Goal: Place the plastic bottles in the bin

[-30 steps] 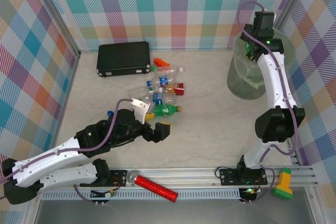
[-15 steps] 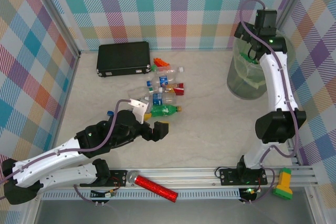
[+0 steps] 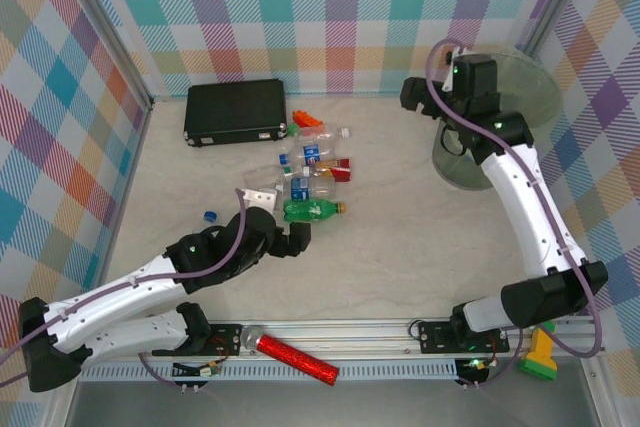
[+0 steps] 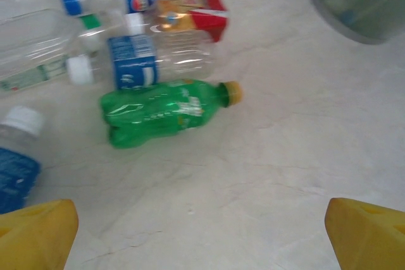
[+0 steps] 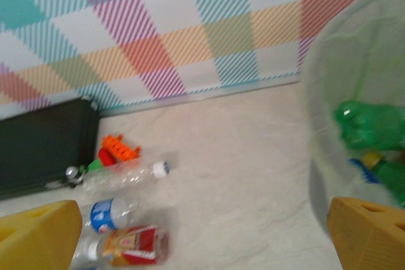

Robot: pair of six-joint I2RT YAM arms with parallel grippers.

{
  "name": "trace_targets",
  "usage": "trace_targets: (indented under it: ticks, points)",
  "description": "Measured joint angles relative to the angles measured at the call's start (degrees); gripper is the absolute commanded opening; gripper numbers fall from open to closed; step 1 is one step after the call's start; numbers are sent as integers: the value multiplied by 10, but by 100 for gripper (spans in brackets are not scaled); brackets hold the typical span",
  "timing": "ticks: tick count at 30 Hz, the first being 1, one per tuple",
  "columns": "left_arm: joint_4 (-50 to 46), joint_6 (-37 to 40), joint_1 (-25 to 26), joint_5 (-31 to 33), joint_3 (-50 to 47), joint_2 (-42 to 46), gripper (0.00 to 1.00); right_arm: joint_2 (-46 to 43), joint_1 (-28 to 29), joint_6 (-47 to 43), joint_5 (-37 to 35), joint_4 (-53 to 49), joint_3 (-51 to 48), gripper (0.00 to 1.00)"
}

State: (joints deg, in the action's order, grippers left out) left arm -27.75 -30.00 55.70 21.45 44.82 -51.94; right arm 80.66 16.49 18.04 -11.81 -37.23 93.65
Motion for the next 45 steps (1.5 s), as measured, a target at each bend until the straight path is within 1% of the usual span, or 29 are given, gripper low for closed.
trace_targets:
  ticks: [6,9,12,18,21,26,31,36,40,45]
  points:
    - [-37,-31,-91,18,-16,-9,99,-35,76,17,3,19,-79,99]
    - [-51,-41,-137,23,-31,-13,99,-46,112,23,6,21,-101,99]
    - [-56,-43,-161,31,-45,-18,99,-55,139,29,11,24,-116,99]
    - [-43,-37,-208,41,-73,-70,100,-78,160,40,23,25,-127,99]
    - [-29,-26,-222,41,-79,-107,99,-99,163,42,27,26,-130,99]
    - [6,-9,-245,35,-79,-142,100,-135,165,42,38,29,-142,99]
    - [43,9,-256,7,-79,-163,100,-149,166,42,47,34,-159,99]
    - [50,12,-256,-32,-79,-196,100,-149,166,43,54,35,-165,99]
    - [50,5,-256,-74,-79,-195,99,-149,166,45,55,43,-169,99]
    - [53,-12,-256,-116,-91,-160,95,-149,166,51,56,48,-173,99]
